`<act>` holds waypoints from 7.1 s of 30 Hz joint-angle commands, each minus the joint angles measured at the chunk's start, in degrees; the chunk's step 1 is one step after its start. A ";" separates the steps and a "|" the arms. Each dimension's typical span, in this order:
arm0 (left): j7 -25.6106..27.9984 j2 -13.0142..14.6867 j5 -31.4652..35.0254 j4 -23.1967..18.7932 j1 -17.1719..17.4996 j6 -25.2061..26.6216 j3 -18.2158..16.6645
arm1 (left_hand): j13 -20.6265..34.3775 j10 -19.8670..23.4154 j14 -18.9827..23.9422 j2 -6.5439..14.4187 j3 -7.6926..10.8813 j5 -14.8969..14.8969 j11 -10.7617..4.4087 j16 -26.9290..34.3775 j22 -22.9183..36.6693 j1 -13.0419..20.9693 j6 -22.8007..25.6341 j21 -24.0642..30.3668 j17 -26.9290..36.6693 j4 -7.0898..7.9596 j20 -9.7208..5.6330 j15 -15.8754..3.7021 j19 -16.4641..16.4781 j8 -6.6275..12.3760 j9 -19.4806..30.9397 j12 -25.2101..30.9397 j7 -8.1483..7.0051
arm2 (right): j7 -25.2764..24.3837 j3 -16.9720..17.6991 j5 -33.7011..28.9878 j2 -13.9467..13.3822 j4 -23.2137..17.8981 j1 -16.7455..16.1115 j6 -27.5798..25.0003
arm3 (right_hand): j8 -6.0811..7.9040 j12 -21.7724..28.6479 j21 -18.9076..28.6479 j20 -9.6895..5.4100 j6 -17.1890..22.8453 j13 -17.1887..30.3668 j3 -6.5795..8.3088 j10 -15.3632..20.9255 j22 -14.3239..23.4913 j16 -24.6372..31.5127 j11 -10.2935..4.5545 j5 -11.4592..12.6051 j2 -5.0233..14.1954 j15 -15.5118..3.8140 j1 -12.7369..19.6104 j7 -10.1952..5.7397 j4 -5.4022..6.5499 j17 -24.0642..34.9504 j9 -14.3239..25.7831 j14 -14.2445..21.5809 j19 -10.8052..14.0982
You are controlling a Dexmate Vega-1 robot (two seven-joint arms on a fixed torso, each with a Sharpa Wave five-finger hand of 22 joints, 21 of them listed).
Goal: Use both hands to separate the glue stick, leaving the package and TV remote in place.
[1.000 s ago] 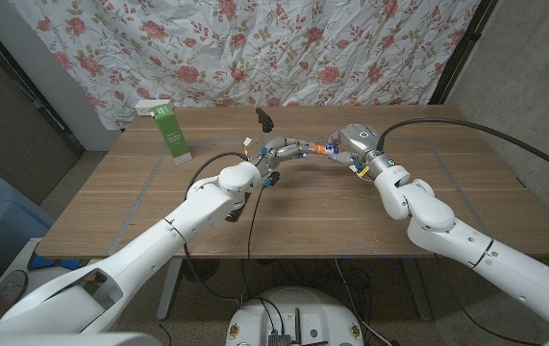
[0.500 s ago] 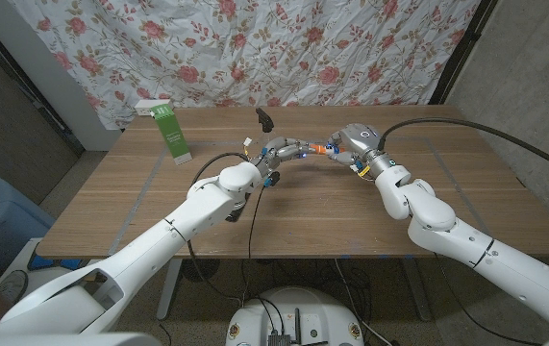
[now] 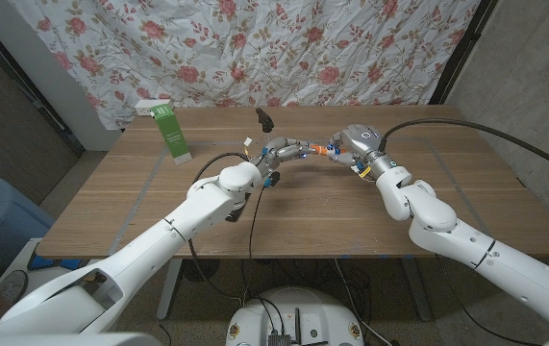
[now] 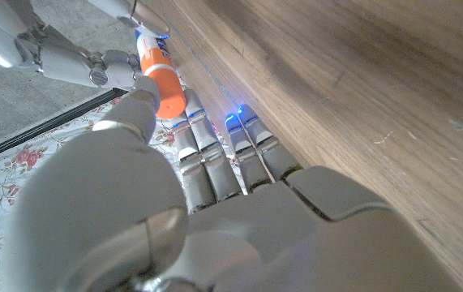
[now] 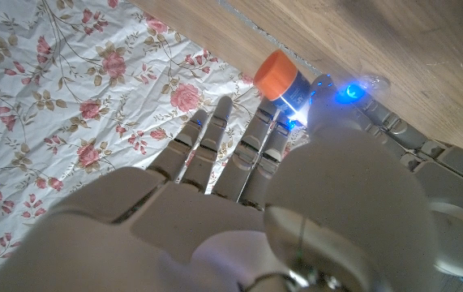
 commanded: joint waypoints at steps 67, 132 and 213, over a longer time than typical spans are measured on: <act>1.86 7.88 2.50 -9.86 -0.72 10.39 -0.30 | 0.43 0.43 -0.18 0.59 -1.84 0.34 -1.01 -0.54 0.31 0.19 0.91 0.02 -0.17 0.35 -1.39 -2.58 -0.14 -1.36 0.29 -1.22 1.54 | -1.59 2.46 3.55 -3.94 1.34 -1.19 2.98 | -0.42 -0.17 0.17 -0.19 4.53 0.26 -0.16 -0.93 0.21 -0.23 -0.02 0.38 2.01 -7.62 1.43 -1.76 0.56 0.07 0.08 1.06 0.13; -13.06 16.18 32.63 -21.41 -17.48 38.69 18.60 | 0.54 -0.97 -1.04 0.90 -2.96 0.45 -1.69 -0.41 0.24 -0.04 -0.01 -0.15 -0.09 0.33 -1.90 -2.68 -0.75 -1.45 0.35 -1.27 0.95 | 7.40 2.95 11.51 -9.05 5.39 2.02 9.67 | -1.55 -0.58 0.11 0.04 3.37 0.19 -0.72 -2.68 0.22 -1.29 0.09 0.54 0.99 -7.72 -0.59 -1.82 0.60 -0.15 0.07 1.37 0.30; -31.14 8.63 64.82 -13.90 -30.42 52.58 47.46 | 0.59 -1.81 -3.21 0.64 -4.73 0.53 -2.59 -0.61 0.12 -0.98 -0.03 -0.94 -0.11 0.54 -1.96 -3.93 -4.80 -1.34 0.31 -1.54 -1.45 | 11.12 -1.10 11.41 -6.22 7.88 2.94 3.60 | -2.86 -0.66 0.18 0.09 2.00 0.12 -0.92 -3.93 0.23 -1.70 0.06 0.71 0.80 -7.99 -1.21 -1.79 0.28 0.41 0.07 0.26 0.26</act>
